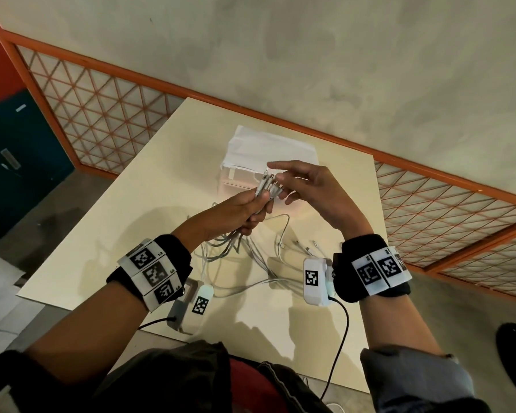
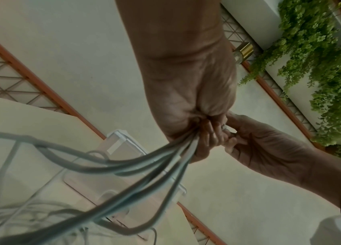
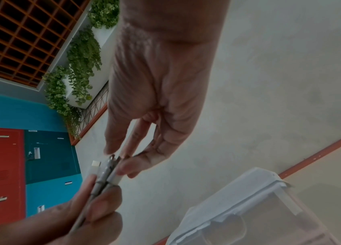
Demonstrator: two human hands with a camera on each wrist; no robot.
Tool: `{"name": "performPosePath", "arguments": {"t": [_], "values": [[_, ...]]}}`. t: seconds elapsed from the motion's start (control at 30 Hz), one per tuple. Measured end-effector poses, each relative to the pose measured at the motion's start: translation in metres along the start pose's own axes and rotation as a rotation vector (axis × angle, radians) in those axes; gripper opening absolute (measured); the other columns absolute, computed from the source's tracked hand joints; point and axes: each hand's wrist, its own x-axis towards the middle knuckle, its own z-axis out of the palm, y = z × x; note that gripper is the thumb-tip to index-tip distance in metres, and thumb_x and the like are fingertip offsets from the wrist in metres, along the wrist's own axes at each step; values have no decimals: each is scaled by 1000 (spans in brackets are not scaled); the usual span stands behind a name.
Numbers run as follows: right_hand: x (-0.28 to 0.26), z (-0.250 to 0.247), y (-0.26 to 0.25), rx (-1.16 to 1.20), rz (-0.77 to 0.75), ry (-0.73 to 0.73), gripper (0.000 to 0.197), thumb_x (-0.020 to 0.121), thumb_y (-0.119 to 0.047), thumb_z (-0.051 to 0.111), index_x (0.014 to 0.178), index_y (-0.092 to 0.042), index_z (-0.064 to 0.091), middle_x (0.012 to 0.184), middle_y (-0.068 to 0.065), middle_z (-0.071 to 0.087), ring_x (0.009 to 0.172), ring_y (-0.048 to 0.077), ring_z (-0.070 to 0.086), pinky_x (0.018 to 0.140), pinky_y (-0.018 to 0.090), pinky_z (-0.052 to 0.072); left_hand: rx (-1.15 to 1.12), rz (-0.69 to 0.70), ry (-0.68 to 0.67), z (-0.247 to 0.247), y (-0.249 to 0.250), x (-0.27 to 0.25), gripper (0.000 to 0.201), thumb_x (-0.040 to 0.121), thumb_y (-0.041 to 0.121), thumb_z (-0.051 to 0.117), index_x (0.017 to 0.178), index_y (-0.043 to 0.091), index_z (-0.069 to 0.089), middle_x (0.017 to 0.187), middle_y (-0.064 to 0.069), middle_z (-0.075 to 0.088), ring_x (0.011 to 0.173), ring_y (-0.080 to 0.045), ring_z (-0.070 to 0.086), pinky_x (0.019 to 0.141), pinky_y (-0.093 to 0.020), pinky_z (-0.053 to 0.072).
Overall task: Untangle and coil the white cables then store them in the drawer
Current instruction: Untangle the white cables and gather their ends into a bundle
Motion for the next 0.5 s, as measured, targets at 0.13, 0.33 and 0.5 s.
{"name": "performPosePath", "arguments": {"t": [0.13, 0.33, 0.5], "values": [[1, 0, 1, -22, -43, 3, 29, 94, -14, 56, 121, -10, 65, 87, -1, 66, 65, 10, 57, 65, 18, 51, 14, 0, -42, -1, 0, 0, 34, 103, 35, 27, 88, 12, 47, 62, 4, 28, 49, -7, 23, 48, -17, 26], [3, -4, 4, -10, -46, 29, 21, 89, -7, 61, 109, -2, 69, 76, 0, 69, 62, 8, 60, 65, 17, 51, -2, -18, -29, 1, 2, 2, 31, 103, 32, 26, 88, 13, 45, 62, 5, 27, 49, -6, 22, 48, -15, 26], [4, -2, 2, -56, -50, 50, 23, 93, -15, 58, 112, -8, 69, 95, 4, 69, 67, 9, 61, 66, 19, 52, 22, -31, -19, 1, 1, 5, 33, 103, 33, 25, 77, 17, 38, 60, 7, 23, 46, -4, 20, 45, -15, 22]]}}
